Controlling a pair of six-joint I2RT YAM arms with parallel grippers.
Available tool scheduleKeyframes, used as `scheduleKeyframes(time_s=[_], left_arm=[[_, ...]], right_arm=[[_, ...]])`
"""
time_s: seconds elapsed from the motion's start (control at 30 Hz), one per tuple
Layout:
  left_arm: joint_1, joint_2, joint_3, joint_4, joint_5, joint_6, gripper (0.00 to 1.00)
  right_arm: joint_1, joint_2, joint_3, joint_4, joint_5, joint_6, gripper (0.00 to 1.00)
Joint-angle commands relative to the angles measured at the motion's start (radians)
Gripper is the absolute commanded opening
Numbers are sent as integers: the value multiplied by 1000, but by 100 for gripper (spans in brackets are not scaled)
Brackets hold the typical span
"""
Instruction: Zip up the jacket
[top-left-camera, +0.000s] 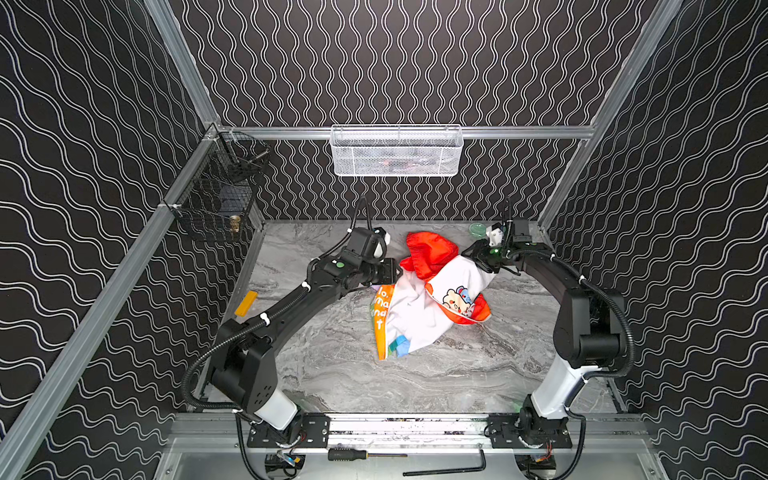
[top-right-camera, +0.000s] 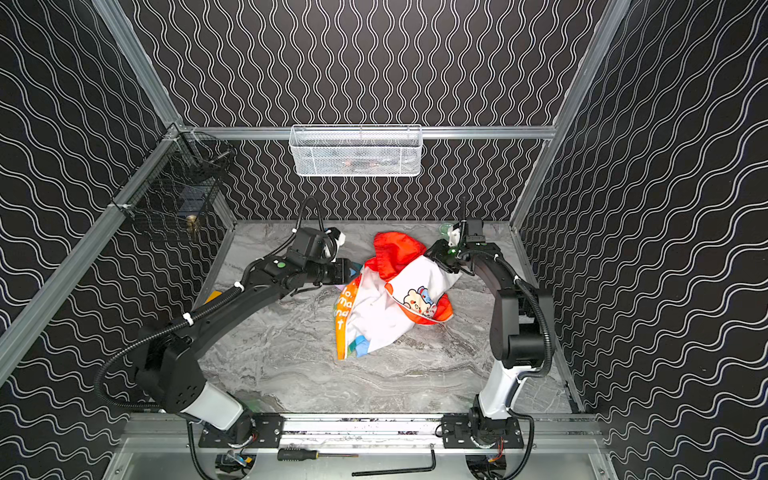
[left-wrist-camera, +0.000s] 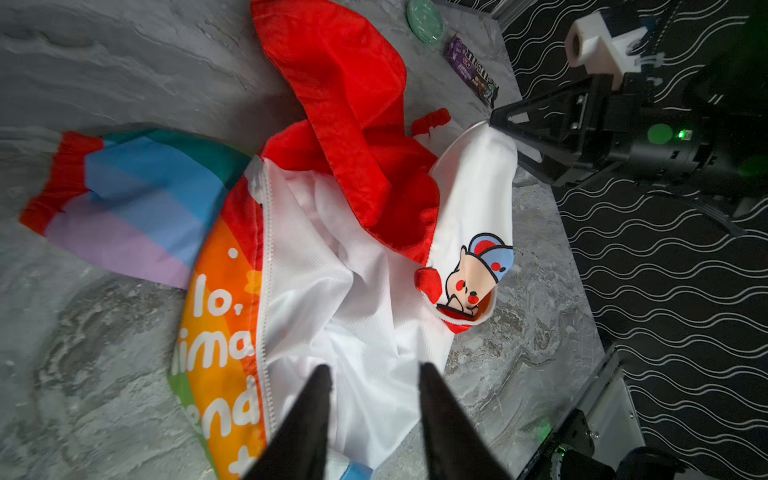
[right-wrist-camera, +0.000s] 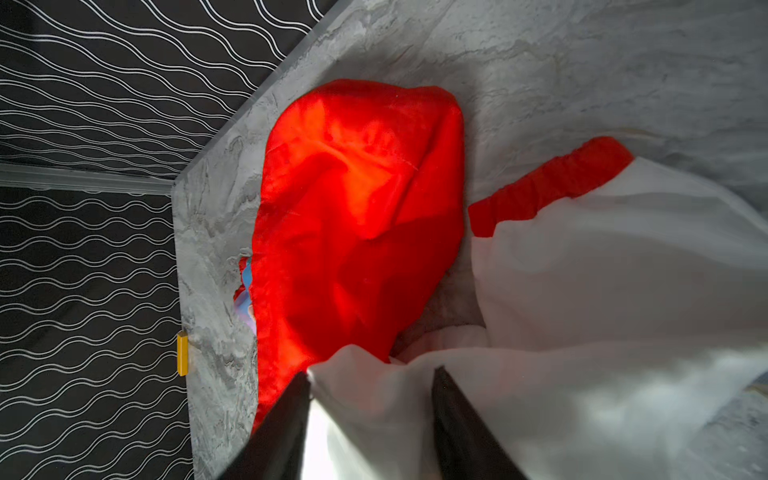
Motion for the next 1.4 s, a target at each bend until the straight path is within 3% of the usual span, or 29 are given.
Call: scheduleKeyframes(time_s=[0.0,0.13,0.3,0.7,0.8,0.97,1.07,1.17,1.37], left_arm=[[-18,14,-45,120,82,-87,56],[-75,59,-87,232,120,-169,64],[-123,147,-94,348,160,-238,64],[-131,291,-1,353,154,-224,60],[-132,323,40,333,154,-206,52],[-132,350,74,327,155,-205,17],[-131,351,81,325,151,-202,6],[-129,348,84,318,149,-198,0],[-121,336,94,293,139,-184,0]], right_arm=[[-5,-45,-30,-20,66,-33,60],[-28,-132,-132,1,118,-31,65],[-80,-240,-280,31,119,-22,65],[-177,-342,-567,102,67,-18,51],[-179,-332,-608,132,36,-10,51],[-179,-313,-645,180,-17,11,54],[-179,-302,-663,213,-50,27,52],[-179,-280,-682,252,-88,49,41],[-178,-283,-690,273,-121,73,11]])
